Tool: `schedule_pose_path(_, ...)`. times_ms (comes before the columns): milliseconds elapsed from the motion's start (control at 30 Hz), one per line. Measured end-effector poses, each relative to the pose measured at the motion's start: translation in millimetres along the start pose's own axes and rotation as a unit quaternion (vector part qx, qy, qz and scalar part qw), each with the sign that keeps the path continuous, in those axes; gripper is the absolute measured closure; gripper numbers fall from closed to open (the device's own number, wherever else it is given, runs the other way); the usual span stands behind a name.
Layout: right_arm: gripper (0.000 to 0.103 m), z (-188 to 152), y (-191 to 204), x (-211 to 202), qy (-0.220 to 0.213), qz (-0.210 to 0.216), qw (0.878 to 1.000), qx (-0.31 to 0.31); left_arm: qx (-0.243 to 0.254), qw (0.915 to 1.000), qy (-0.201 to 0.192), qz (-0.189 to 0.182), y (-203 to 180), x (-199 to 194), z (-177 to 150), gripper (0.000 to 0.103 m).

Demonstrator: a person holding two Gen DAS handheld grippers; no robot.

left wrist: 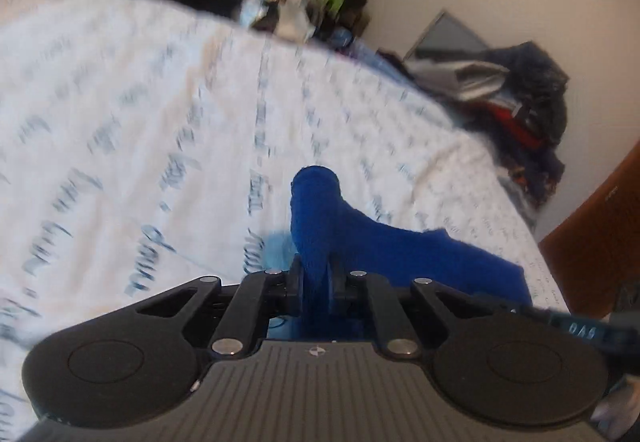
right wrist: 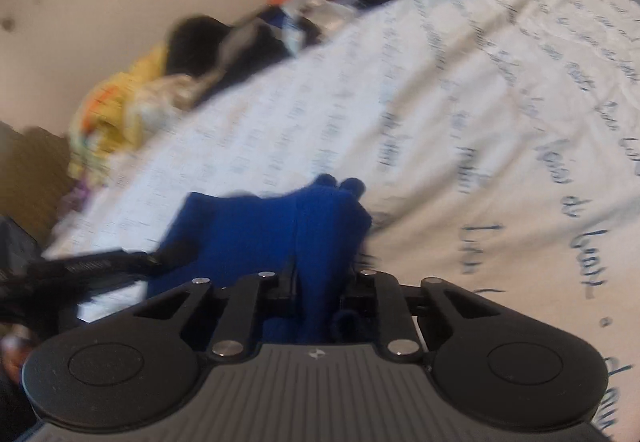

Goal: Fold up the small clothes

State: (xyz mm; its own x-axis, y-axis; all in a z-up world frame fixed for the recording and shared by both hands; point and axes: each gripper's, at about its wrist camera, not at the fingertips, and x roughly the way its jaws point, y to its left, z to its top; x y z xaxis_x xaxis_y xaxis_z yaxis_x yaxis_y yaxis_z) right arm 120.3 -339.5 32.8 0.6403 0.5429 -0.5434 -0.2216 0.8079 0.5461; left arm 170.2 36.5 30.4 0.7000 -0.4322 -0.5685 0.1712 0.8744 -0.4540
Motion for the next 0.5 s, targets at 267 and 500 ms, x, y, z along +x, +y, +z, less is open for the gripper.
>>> schedule_pose_path(267,0.053,32.7,32.6,38.3,-0.032,0.049,0.997,0.053,0.074,0.9931,-0.033,0.084,3.1,-24.4,58.0,0.087)
schedule_pose_path(500,0.029,-20.6,19.5,11.2,0.055,0.013,0.997,0.058,0.0,0.9989,0.047,0.001,46.2,-83.9,-33.1,0.037)
